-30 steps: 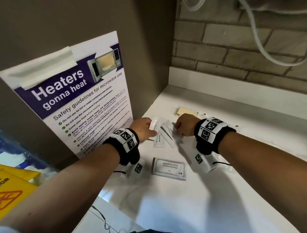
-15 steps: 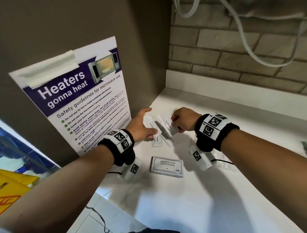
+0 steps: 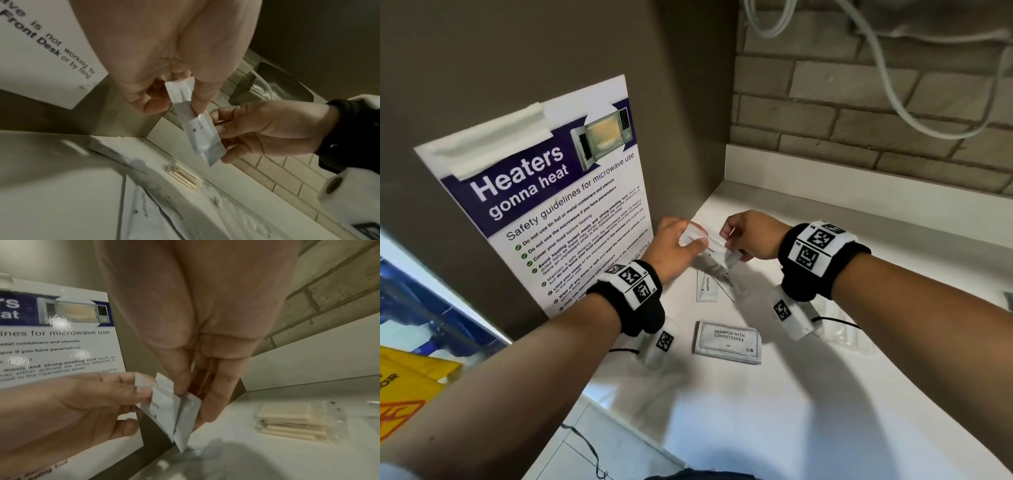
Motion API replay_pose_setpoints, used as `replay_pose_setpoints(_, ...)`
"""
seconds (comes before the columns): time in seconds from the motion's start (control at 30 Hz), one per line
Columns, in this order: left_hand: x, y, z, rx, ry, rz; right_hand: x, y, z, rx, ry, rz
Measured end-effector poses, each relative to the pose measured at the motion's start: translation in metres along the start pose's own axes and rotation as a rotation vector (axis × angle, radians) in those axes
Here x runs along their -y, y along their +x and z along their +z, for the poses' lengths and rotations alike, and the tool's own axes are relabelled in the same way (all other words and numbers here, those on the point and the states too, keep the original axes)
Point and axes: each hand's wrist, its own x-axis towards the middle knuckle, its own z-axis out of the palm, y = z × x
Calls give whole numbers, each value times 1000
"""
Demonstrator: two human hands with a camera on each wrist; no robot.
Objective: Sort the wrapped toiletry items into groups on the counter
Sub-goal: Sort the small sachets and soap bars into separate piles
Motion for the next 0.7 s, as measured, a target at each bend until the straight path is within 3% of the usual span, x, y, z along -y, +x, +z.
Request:
replay_pose_setpoints(0.27, -17, 10, 0, 21, -117, 19, 2, 13, -13, -18, 76, -39)
replay_pose_setpoints(0.43, -18, 20, -3, -71, -51, -20, -8, 13, -5, 94, -338, 110)
replay_pose_setpoints(0.5, -19, 23, -6, -95, -5, 17, -12, 13, 6, 167, -561, 52)
replay_pose_setpoints(0.7, -15, 23, -12, -99, 51, -9, -20, 24, 33, 264, -522, -49)
